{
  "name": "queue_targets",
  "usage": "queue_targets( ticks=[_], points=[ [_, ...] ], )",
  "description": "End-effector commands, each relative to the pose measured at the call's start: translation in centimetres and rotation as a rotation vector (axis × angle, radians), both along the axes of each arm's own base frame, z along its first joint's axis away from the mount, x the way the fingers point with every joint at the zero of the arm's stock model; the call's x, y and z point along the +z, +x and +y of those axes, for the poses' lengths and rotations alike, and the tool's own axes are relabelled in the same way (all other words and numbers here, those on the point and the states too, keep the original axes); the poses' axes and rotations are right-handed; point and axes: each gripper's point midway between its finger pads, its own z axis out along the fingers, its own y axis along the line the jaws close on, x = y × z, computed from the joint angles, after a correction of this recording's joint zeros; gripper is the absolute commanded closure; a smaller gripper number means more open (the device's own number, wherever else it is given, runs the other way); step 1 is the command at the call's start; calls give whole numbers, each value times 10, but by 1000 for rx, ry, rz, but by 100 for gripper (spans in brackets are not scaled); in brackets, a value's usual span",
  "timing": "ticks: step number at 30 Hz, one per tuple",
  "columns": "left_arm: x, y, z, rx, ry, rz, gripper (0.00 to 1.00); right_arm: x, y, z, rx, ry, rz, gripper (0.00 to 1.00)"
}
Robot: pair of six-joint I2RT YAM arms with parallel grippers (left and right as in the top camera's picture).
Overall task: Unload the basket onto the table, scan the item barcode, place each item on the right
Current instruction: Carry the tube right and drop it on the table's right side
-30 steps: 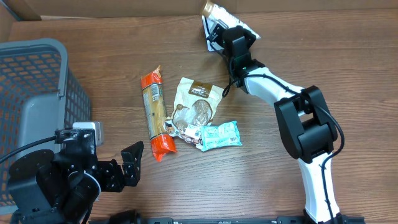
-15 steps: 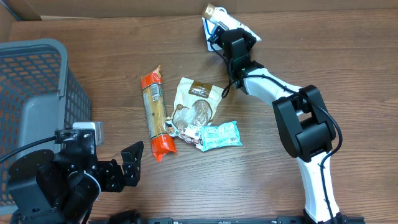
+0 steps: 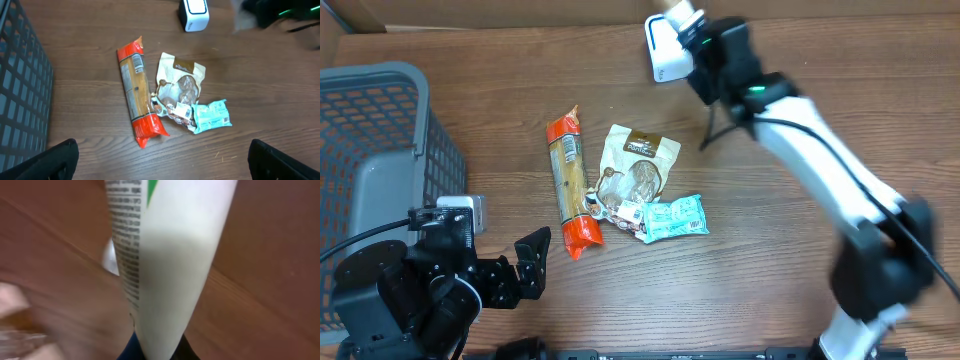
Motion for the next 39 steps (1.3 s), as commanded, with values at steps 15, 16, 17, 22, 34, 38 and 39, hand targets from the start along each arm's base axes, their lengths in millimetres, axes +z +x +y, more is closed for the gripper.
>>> queue_targets(
  ticks=[15, 16, 17, 22, 34, 38, 39],
  points=[
    [4, 0, 2, -1, 19, -16, 0, 64, -97, -162, -415, 1012, 488, 96],
    [4, 0, 2, -1, 19, -16, 0, 45, -95, -174, -498, 1014, 499, 96],
    [4, 0, 2, -1, 19, -16, 0, 28, -95, -184, -567, 1015, 509, 96],
    [4, 0, 2, -1, 19, -16, 0, -58, -100, -220, -882, 1093, 534, 96],
    [4, 0, 2, -1, 19, -16, 0, -149, -115, -266, -1156, 1108, 327, 88],
    [4, 0, 2, -1, 19, -16, 1, -151, -117, -268, -1127, 1044, 316, 69],
    [4, 0, 2, -1, 19, -16, 0, -150, -116, -264, -1092, 1038, 326, 59]
  ],
)
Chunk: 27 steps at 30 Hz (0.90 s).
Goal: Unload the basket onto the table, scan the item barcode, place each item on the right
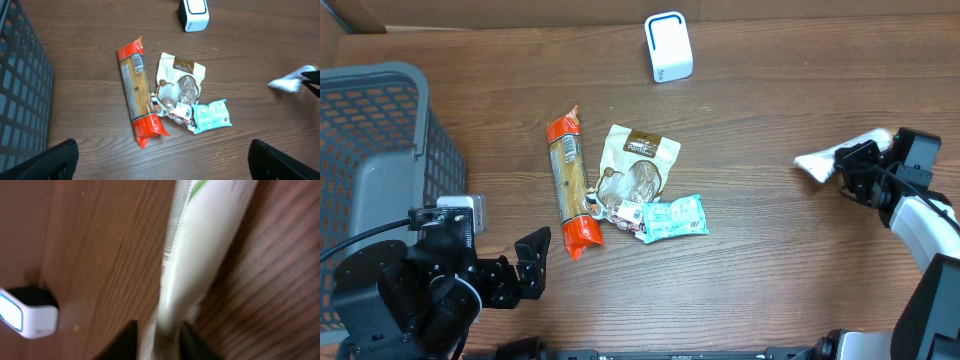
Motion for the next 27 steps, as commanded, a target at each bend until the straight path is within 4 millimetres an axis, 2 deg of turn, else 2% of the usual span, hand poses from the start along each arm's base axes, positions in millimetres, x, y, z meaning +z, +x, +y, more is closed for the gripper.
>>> queue_targets(
  ticks=[1, 2, 4, 7, 11, 15, 22, 23, 27],
  points=[
    [4, 0, 2, -1, 19, -16, 1, 12, 4, 4, 92, -53, -51, 47],
    [4, 0, 2, -1, 19, -16, 1, 15, 5, 14, 164, -48, -74, 35],
    [4, 0, 2, -1, 19, -16, 1, 23, 6, 30, 272, -17, -112, 28],
    [4, 0, 2, -1, 19, -16, 0, 39, 4, 45, 358, 35, -129, 22],
    [4, 0, 2, -1, 19, -16, 1, 69, -5, 76, 508, 66, -120, 17],
    [4, 0, 2, -1, 19, -16, 0, 87, -23, 117, 677, 52, -64, 0],
    [4, 0, 2, -1, 19, -16, 0, 72, -74, 214, 918, 138, 90, 0],
    [4, 0, 2, -1, 19, -16, 0, 69, -82, 226, 937, 152, 113, 2],
    [4, 0, 2, -1, 19, -16, 0, 55, -114, 276, 1028, 176, 171, 24]
  ],
)
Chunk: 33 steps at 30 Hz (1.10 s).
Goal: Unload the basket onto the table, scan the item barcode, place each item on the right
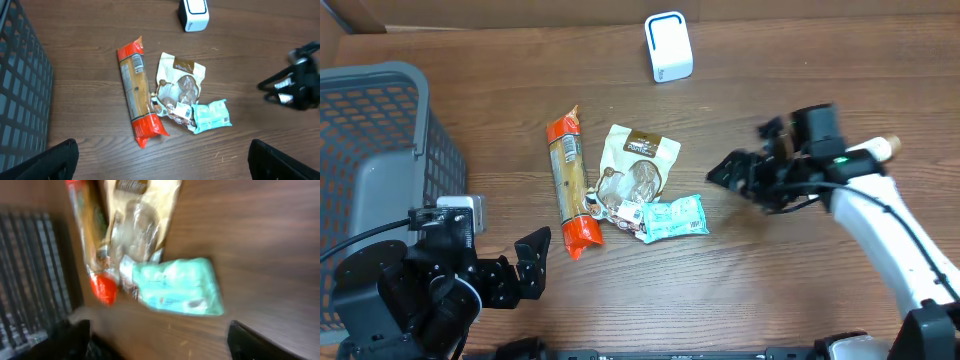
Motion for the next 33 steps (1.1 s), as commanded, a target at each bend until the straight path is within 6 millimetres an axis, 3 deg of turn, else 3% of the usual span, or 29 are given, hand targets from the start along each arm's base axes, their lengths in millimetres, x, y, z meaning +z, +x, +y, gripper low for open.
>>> queue_targets(
  ticks=[1, 8, 13, 20, 24, 33],
  points=[
    [4, 0, 2, -1, 19, -16, 0, -13, -28, 30, 10, -10, 87, 28],
    [4, 0, 2, -1, 19, -16, 0, -50, -57, 56, -124, -166, 153, 35],
    [4, 0, 2, -1, 19, -16, 1, -66, -62, 65, -173, -163, 143, 36],
    [4, 0, 2, -1, 19, -16, 0, -98, -56, 57, -285, -188, 174, 42],
    [4, 0, 2, -1, 19, -16, 0, -100, -45, 60, -316, -177, 146, 46],
    [4, 0, 2, -1, 19, -16, 0, -104, -10, 18, -548, -268, 69, 47]
  ],
)
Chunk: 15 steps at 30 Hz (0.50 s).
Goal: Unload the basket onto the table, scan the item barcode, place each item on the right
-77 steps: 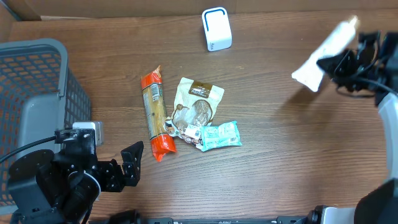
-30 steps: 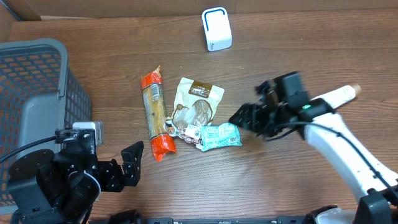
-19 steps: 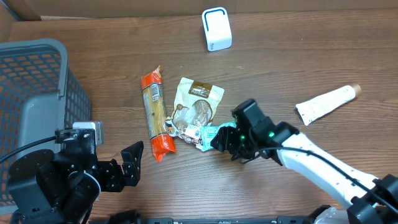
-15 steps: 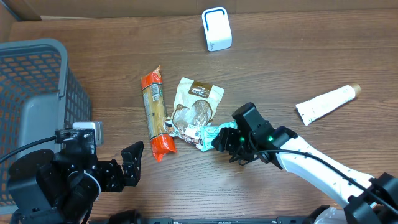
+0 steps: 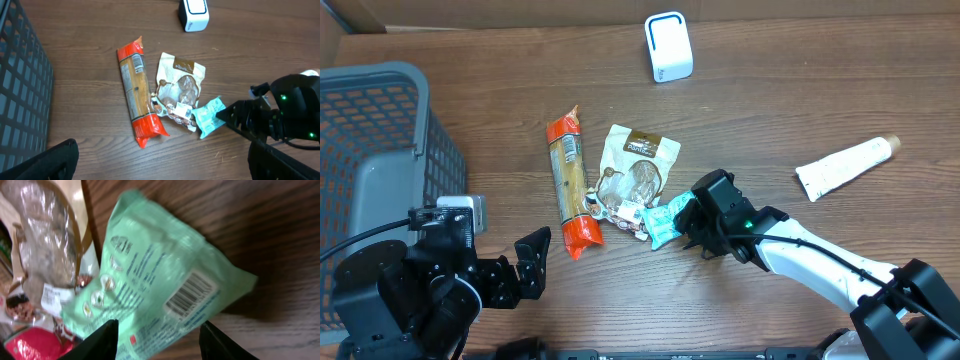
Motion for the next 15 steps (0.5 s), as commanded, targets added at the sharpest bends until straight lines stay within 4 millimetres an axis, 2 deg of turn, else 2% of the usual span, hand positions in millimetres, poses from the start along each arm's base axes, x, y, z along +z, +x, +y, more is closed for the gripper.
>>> queue_targets(
  ticks=[1, 6, 8, 12, 15],
  points=[
    [4, 0, 2, -1, 19, -16, 1, -2, 26, -33, -139, -68, -51, 47],
    [4, 0, 2, -1, 19, -16, 0, 15, 73, -60, -54, -92, -234, 47],
    [4, 0, 2, -1, 19, -16, 0, 24, 80, -52, 52, -29, -283, 47],
    [4, 0, 2, -1, 19, -16, 0, 46, 62, -15, 246, 220, -249, 46],
    [4, 0, 2, -1, 19, -16, 1, 43, 37, -1, 201, 314, -84, 35]
  ],
)
